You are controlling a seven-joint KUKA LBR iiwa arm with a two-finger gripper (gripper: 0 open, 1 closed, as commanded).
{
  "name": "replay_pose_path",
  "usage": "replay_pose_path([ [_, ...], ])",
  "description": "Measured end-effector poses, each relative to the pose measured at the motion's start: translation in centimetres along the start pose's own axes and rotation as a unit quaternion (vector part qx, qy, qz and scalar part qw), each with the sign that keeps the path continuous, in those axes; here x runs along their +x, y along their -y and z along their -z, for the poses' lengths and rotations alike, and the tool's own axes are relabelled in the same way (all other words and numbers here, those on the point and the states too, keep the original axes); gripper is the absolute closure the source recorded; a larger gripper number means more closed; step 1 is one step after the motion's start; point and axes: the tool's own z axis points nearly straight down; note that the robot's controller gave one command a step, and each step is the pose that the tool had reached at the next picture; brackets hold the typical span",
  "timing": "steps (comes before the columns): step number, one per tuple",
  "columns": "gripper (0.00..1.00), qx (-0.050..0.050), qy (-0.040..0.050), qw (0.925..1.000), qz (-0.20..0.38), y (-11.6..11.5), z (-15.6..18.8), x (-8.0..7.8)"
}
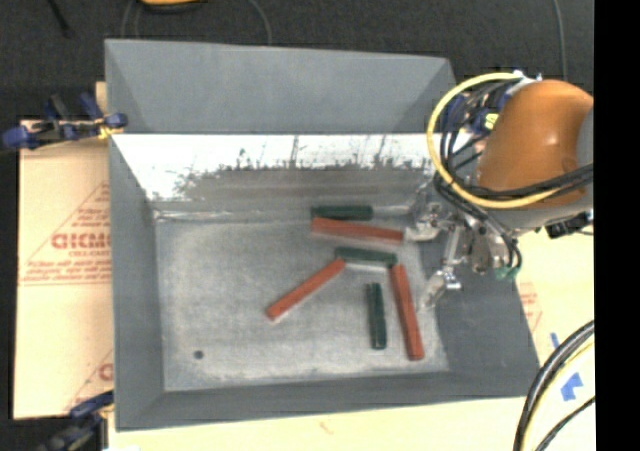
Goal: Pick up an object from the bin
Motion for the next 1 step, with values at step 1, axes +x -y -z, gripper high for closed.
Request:
replay_pose_path([
  [1, 0.00, -0.001, 0.0029, 0.9993, -0.037, -3.52, -6.68, -3.85],
])
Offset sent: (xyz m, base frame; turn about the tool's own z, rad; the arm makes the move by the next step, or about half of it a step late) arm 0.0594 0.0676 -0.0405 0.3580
